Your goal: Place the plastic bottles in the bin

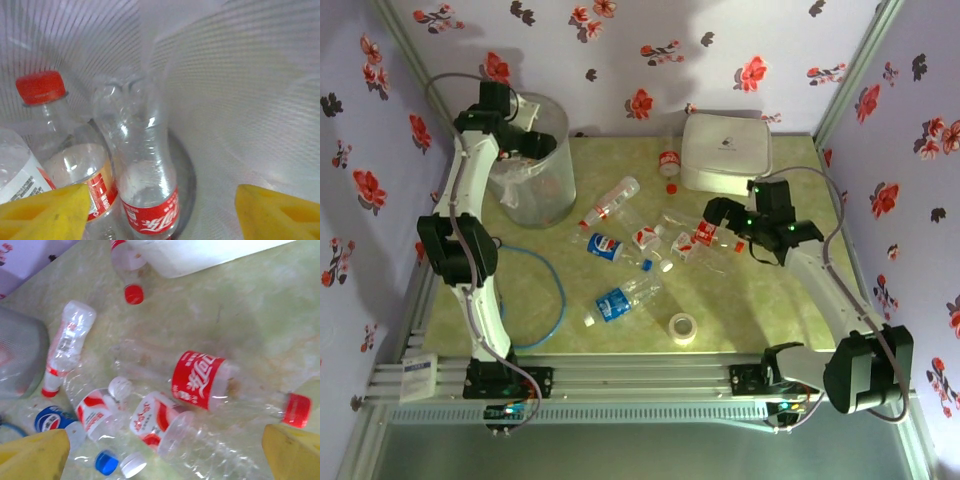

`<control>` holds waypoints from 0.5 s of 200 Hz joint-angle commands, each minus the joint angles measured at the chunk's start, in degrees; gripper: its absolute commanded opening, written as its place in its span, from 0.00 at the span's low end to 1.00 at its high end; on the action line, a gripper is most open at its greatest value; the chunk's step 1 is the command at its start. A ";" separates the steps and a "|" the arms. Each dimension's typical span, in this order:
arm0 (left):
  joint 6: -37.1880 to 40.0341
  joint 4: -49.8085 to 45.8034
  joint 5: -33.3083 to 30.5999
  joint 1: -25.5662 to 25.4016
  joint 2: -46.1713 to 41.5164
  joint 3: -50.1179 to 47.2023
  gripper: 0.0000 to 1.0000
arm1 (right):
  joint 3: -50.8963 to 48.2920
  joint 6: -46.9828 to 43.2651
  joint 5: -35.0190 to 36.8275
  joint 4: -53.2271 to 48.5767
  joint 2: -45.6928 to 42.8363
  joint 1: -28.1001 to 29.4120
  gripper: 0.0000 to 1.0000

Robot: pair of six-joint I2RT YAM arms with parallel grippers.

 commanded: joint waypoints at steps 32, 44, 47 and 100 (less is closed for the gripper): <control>0.58 -8.33 -5.35 -3.13 -5.99 7.82 0.93 | 5.34 -4.76 3.97 -3.04 5.74 1.18 0.99; 0.28 -8.86 -7.21 -4.00 -8.22 7.85 0.98 | 7.46 -7.15 5.60 -5.43 7.64 1.74 0.99; 0.20 -8.96 -7.70 -4.29 -8.71 7.85 0.99 | 7.93 -7.83 6.05 -6.12 8.08 1.81 0.99; 1.74 -13.04 -18.49 -14.70 -18.77 5.50 1.00 | 11.88 -22.29 3.32 -18.46 11.86 2.51 0.93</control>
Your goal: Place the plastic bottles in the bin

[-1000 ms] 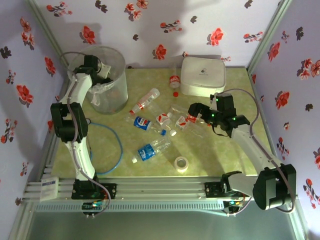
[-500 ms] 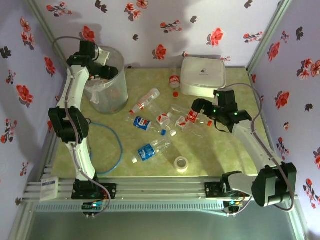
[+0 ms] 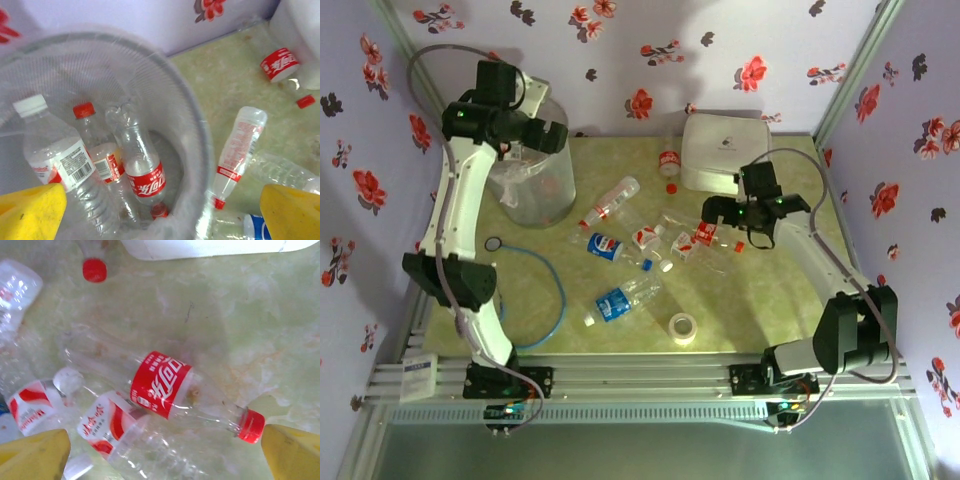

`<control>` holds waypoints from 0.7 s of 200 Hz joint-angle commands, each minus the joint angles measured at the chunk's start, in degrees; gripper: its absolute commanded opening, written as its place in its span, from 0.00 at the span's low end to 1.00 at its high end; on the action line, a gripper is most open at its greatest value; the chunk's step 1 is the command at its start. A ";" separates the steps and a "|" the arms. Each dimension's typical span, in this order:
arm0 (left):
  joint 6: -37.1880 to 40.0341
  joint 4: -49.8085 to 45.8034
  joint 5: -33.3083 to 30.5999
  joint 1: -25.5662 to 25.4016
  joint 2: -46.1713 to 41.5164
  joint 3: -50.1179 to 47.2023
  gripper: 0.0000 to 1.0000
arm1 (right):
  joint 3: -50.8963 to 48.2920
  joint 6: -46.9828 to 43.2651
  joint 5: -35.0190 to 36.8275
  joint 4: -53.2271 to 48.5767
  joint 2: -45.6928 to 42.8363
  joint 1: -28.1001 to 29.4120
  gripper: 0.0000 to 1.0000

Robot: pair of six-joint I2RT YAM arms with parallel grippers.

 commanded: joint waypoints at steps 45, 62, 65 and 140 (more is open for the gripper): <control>-4.83 1.26 -5.45 -12.89 -13.45 -12.86 1.00 | 1.53 -15.15 -1.84 -17.24 6.50 5.95 0.87; -8.25 6.70 -0.83 -14.96 -16.80 -20.83 1.00 | 1.93 -15.42 -0.97 -18.74 10.90 5.91 0.90; -8.95 7.59 -0.01 -15.29 -17.40 -22.29 1.00 | 1.98 -15.37 -0.63 -18.66 11.51 5.99 0.92; -17.61 22.31 5.30 -18.67 -24.36 -41.74 1.00 | 1.49 -12.66 0.00 -12.89 19.08 6.77 0.95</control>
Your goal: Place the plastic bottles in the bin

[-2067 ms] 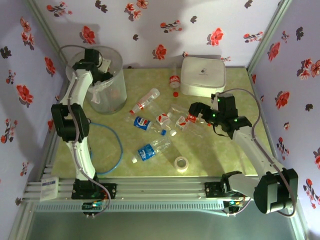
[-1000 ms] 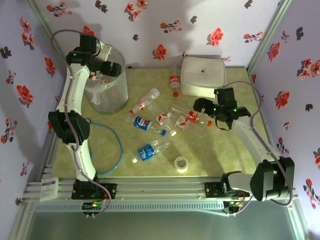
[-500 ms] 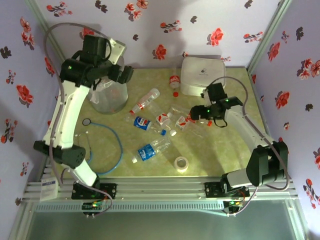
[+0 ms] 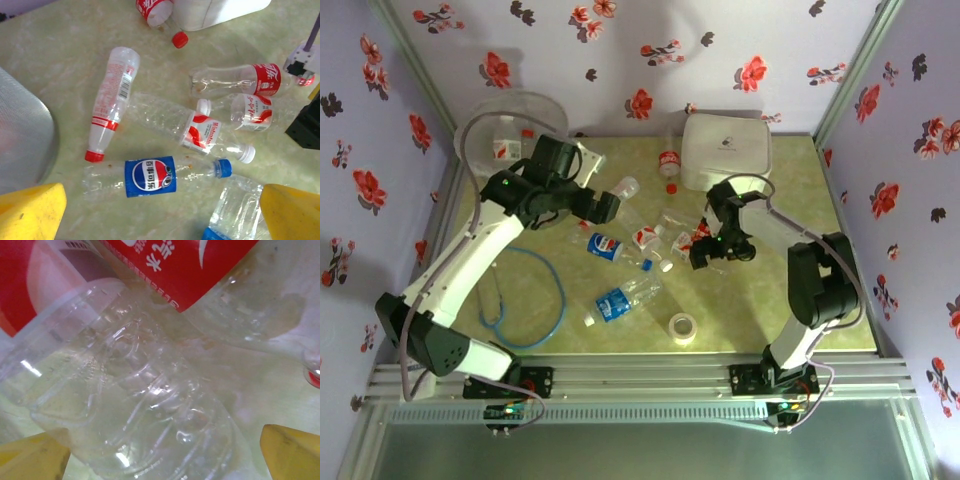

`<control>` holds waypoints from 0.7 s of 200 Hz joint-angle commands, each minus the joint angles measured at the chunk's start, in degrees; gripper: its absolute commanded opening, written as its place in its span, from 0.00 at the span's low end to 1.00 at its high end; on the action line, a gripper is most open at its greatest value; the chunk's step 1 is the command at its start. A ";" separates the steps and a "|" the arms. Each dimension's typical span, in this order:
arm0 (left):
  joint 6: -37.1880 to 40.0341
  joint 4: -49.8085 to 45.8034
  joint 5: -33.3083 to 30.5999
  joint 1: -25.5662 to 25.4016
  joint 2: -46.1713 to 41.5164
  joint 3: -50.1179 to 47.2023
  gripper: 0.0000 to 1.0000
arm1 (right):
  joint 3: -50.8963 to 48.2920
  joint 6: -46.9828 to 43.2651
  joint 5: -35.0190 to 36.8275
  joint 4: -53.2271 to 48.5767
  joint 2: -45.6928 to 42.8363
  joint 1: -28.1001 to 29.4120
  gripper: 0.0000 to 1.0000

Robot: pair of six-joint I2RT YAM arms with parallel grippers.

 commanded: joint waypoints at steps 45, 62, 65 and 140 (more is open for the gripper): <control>-3.85 10.60 4.69 -0.05 -0.37 -1.01 1.00 | -1.49 2.24 -0.39 1.84 1.20 0.60 0.80; -4.30 11.82 5.18 -0.05 0.27 -1.12 1.00 | -1.92 2.46 -0.22 1.47 -0.02 0.65 0.72; -4.53 12.08 5.16 -0.05 0.27 -1.23 1.00 | -1.95 2.47 -0.26 1.41 -0.31 0.59 0.71; -12.39 21.78 5.16 -0.05 -1.81 -6.47 1.00 | -0.70 3.37 -0.40 -3.42 -10.90 0.91 0.52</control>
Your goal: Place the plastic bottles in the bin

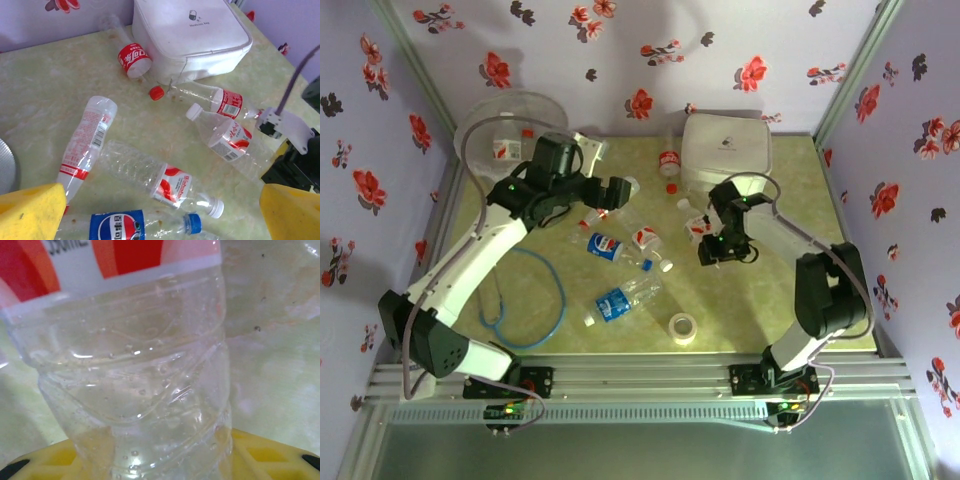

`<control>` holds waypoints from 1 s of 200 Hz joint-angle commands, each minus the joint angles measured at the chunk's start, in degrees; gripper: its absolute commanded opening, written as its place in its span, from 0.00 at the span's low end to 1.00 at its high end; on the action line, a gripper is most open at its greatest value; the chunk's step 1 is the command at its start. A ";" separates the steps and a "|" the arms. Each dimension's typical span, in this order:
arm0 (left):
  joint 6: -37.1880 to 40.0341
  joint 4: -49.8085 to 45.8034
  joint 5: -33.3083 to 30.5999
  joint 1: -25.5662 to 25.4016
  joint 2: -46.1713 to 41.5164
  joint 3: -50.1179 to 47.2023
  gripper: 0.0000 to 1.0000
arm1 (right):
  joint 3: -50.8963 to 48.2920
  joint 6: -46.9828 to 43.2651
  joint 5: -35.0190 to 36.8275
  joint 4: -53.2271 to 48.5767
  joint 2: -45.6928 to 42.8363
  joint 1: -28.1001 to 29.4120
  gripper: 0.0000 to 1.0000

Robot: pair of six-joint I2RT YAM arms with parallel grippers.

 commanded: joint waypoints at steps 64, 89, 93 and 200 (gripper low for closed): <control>-19.59 27.26 15.18 -0.15 -1.90 -10.49 1.00 | -3.12 9.77 -14.26 14.48 -17.30 0.29 0.33; -22.66 32.01 16.60 -1.04 -0.60 -12.43 1.00 | -8.55 18.04 -20.42 32.74 -21.10 2.23 0.34; -22.68 32.20 16.61 -1.29 -0.17 -12.55 1.00 | -9.08 18.79 -20.52 34.70 -21.41 2.59 0.33; -19.31 34.40 15.01 -8.40 10.76 -8.32 1.00 | -12.39 26.17 -27.93 48.27 -19.39 7.19 0.31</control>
